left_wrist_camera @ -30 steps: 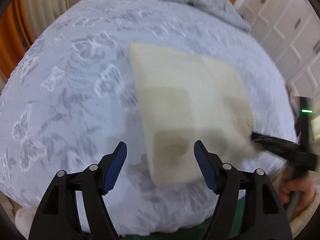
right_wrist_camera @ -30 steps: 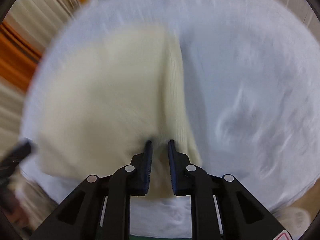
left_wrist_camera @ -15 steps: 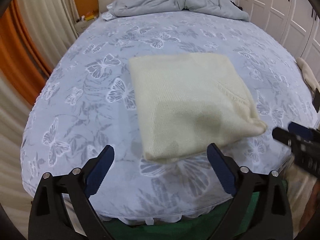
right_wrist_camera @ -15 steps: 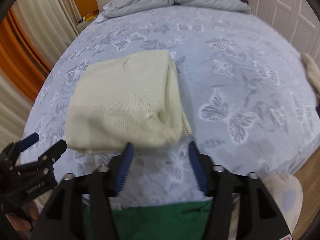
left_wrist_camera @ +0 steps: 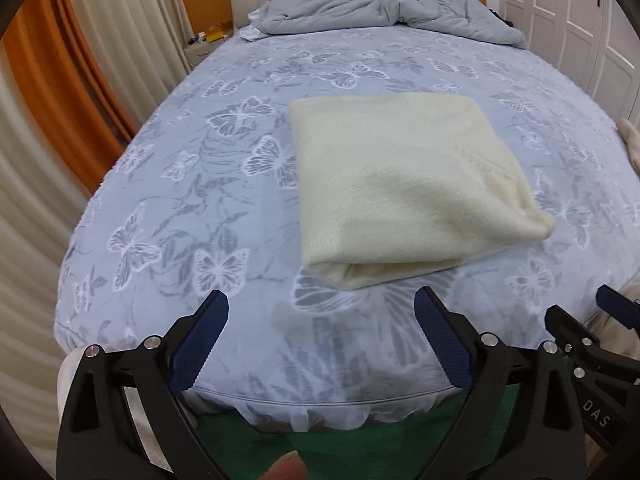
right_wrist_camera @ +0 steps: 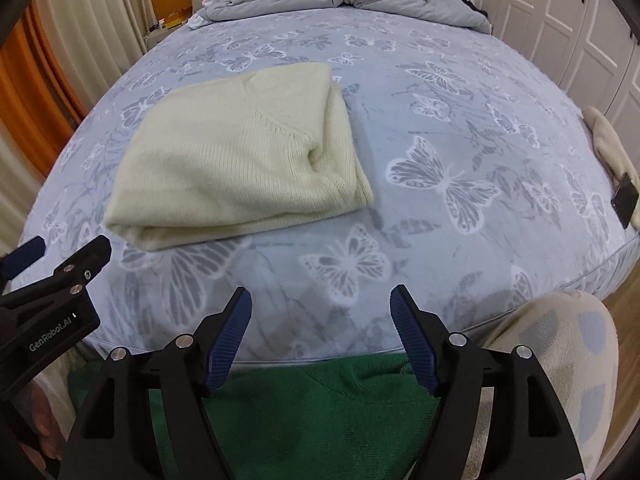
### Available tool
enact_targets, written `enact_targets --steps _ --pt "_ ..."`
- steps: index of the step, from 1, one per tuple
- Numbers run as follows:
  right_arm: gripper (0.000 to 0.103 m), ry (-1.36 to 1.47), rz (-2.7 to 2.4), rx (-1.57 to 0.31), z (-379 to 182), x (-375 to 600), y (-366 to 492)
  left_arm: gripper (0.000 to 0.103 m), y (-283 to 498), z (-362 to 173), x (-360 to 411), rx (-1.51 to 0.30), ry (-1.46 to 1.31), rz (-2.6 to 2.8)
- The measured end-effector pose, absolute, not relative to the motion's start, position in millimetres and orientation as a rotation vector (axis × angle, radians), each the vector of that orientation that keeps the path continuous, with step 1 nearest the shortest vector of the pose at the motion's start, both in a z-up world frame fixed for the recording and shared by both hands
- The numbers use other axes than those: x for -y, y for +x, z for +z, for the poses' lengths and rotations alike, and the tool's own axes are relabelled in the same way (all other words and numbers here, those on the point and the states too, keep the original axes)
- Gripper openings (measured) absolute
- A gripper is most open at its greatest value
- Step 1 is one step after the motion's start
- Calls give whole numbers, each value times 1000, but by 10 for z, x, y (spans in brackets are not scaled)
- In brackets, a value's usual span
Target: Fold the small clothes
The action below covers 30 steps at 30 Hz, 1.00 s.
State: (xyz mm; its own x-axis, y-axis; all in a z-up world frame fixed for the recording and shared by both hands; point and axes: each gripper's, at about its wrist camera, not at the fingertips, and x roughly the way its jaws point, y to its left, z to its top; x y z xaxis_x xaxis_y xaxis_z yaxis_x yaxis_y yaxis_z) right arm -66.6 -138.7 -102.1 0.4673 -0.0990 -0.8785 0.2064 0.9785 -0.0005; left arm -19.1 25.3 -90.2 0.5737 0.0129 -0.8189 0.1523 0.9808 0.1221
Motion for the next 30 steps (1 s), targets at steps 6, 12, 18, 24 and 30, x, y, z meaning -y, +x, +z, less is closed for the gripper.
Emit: enact_targets --steps 6,12,18,24,30 --pt "70 110 -201 -1077 -1057 1382 -696 92 -246 -955 -318 -971 144 -87" --pt "70 107 -205 -1080 -1084 1371 -713 92 -281 -989 -357 -973 136 -80" --pt "70 103 -207 -1084 -1127 1353 -726 92 -331 -1102 -381 -967 145 -86" --pt "70 92 -209 -1095 -1193 1293 -728 92 -372 -1225 -442 -983 127 -97" --pt "70 86 -211 -1106 -1240 1242 -734 92 -373 -1271 -498 -990 108 -84"
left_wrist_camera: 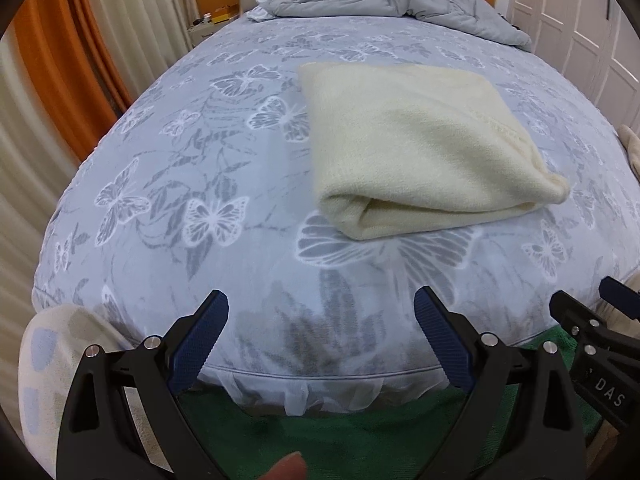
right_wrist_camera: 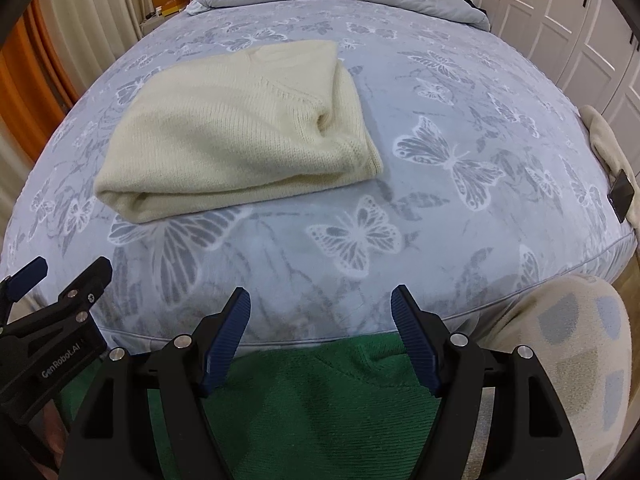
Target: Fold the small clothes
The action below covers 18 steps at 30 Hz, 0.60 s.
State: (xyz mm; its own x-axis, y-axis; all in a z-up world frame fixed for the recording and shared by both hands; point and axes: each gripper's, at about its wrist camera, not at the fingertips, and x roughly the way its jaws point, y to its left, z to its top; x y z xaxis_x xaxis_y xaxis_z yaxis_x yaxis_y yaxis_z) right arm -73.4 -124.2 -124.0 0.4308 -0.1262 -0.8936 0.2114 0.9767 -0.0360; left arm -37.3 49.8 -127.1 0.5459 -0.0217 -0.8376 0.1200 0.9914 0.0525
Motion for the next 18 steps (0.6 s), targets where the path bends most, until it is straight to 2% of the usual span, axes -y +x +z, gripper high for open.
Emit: enact_targets --steps 18 --pt "70 80 -206 -1108 -1244 1214 -756 92 -392 -1238 -459 -977 108 -110"
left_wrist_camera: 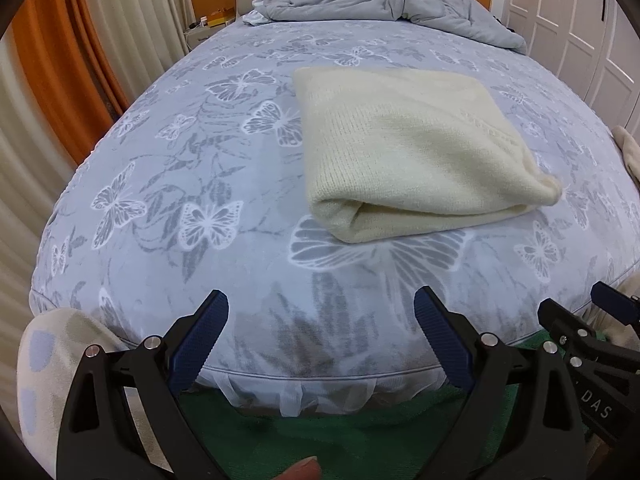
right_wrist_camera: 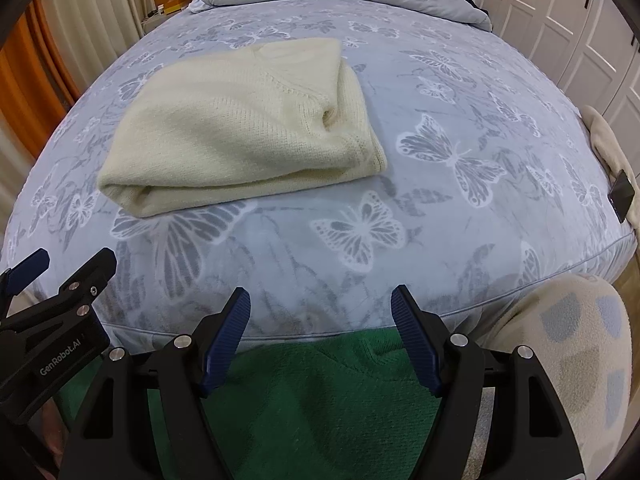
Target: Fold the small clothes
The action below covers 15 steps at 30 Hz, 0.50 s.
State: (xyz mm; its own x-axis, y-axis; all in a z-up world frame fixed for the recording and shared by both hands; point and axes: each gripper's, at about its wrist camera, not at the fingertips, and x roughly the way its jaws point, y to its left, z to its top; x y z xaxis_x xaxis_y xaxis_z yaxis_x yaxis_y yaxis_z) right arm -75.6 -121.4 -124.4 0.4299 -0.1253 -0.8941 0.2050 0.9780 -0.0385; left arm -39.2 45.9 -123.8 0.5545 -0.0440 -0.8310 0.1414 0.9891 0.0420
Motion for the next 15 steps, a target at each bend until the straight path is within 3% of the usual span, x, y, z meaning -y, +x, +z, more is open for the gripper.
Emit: enact_targets --steps 15 --pt "71 101 -199 -1107 -1236 1165 -775 98 -427 -1267 -394 -971 119 -135"
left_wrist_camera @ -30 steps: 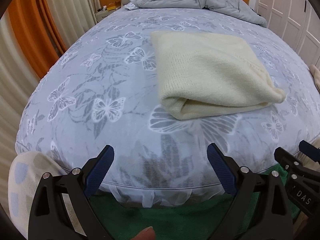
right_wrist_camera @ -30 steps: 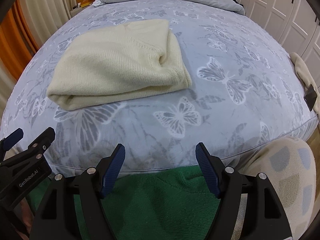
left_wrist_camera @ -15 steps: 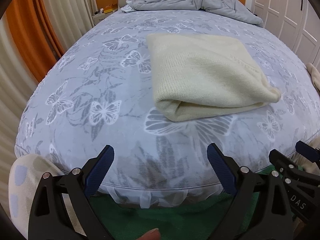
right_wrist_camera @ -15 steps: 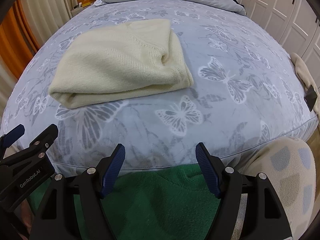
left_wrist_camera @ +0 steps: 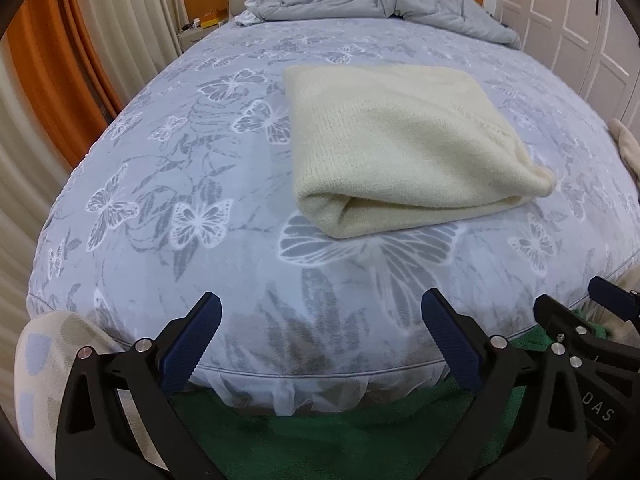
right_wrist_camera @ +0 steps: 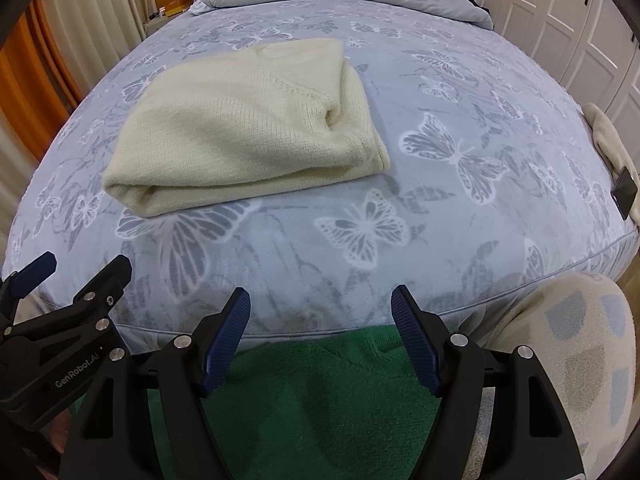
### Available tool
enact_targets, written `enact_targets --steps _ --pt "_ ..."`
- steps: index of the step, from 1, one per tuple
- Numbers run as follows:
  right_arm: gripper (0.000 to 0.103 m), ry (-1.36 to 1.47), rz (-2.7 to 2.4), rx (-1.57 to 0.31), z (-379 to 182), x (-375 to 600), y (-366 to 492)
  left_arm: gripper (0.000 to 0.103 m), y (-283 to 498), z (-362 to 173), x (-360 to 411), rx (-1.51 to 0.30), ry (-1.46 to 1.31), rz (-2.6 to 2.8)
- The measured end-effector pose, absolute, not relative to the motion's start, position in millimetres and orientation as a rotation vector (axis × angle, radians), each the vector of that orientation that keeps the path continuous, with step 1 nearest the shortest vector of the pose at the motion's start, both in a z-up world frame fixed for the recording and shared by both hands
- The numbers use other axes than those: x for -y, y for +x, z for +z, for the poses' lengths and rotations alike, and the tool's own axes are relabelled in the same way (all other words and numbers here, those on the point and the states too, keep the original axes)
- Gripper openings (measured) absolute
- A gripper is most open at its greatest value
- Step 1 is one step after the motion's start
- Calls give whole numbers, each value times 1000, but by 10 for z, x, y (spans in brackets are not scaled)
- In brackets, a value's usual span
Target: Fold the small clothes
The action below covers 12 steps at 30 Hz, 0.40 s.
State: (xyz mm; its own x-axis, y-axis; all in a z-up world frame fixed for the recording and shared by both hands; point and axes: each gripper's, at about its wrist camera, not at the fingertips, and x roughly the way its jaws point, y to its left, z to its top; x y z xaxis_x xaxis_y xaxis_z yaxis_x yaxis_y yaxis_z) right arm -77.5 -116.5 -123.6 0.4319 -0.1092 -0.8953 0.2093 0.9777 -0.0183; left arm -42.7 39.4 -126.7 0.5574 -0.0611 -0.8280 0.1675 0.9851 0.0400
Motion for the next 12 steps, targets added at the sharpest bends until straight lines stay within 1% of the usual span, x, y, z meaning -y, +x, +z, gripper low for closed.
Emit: enact_targets --steps 12 --pt "71 116 -207 -1102 -1236 1135 -794 98 -438 -1305 -392 -973 117 -109"
